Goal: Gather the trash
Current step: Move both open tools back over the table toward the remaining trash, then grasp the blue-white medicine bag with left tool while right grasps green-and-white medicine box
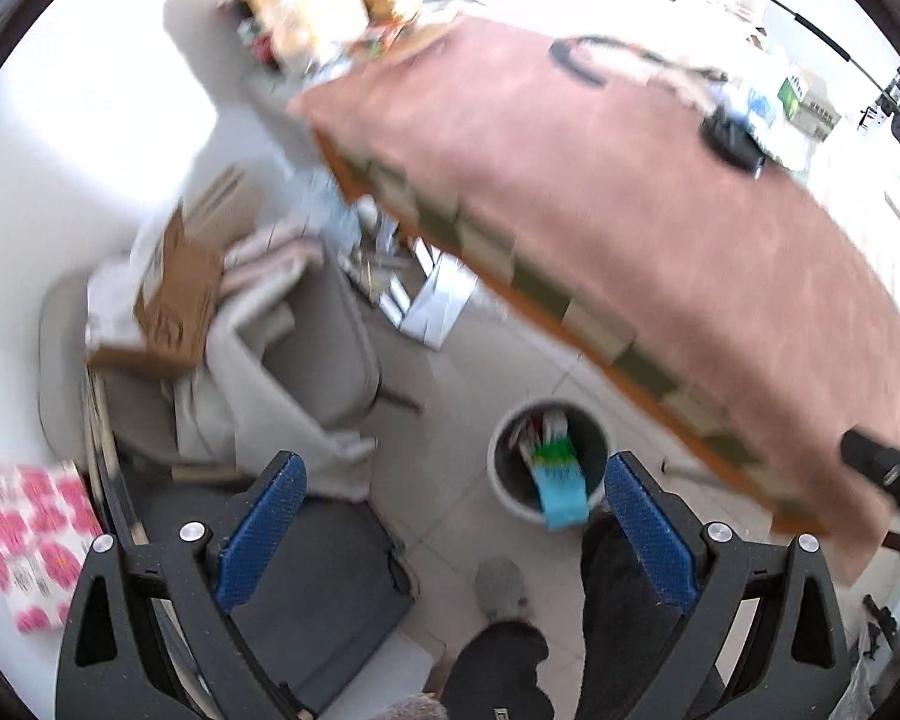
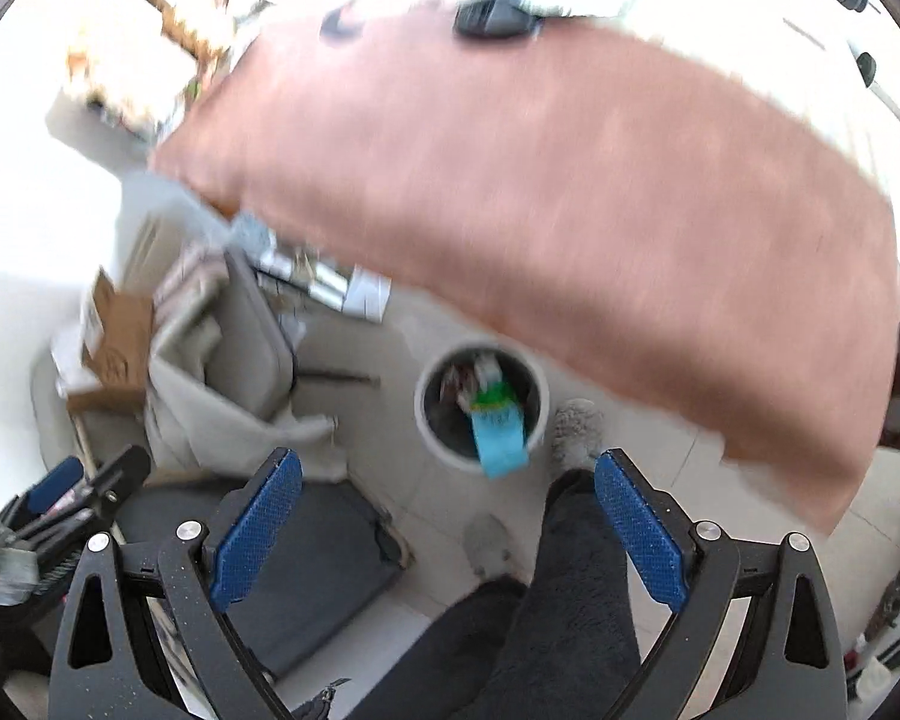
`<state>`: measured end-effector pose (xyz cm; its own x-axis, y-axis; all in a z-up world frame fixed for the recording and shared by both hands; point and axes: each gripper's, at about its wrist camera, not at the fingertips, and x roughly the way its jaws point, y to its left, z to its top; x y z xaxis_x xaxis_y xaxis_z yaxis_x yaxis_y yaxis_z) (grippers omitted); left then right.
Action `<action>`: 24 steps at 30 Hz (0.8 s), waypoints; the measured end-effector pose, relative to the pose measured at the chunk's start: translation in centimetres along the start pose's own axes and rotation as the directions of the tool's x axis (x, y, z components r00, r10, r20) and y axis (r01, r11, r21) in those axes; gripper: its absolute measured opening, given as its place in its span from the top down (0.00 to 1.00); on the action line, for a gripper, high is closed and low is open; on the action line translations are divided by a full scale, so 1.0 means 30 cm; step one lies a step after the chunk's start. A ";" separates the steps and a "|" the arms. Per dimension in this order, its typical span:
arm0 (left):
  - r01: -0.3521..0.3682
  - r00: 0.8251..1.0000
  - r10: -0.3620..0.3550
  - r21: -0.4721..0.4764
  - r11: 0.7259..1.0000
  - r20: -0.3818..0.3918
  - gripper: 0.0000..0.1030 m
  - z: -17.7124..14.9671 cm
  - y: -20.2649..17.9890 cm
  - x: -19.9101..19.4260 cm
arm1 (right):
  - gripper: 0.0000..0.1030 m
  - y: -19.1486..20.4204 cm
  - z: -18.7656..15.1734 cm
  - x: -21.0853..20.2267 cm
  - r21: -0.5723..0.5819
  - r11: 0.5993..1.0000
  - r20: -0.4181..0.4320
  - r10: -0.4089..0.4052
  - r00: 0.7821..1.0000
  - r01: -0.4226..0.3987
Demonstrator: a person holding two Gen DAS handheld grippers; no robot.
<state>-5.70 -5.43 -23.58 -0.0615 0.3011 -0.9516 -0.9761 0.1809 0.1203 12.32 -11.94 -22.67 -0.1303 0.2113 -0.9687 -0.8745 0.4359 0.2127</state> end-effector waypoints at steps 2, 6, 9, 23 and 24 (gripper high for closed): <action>-0.038 0.999 0.038 0.006 0.999 0.025 0.01 0.114 -0.060 -0.012 | 0.03 -0.073 0.148 -0.054 0.023 1.000 0.036 -0.002 0.999 0.001; -0.045 0.998 0.045 -0.009 0.999 0.035 0.00 0.378 -0.210 0.008 | 0.03 -0.266 0.505 -0.116 0.098 0.995 0.083 -0.038 0.996 0.030; -0.030 0.999 0.030 -0.017 0.999 0.021 0.00 0.590 -0.327 0.061 | 0.03 -0.382 0.782 -0.135 0.135 0.989 0.106 -0.082 0.991 0.068; 0.104 0.960 -0.137 -0.144 0.984 -0.244 0.00 1.118 -0.657 0.455 | 0.03 -0.569 1.709 0.258 0.131 0.972 -0.027 -0.194 0.981 0.196; 0.123 0.955 -0.157 -0.145 0.982 -0.253 0.00 1.134 -0.676 0.467 | 0.03 -0.566 1.715 0.279 0.118 0.973 -0.039 -0.194 0.980 0.197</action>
<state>20.31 26.97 -29.74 0.0418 0.0217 -0.9989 -0.9961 0.0788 -0.0400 50.12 27.45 -27.79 0.0237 0.0888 -0.9958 -0.8219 0.5688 0.0312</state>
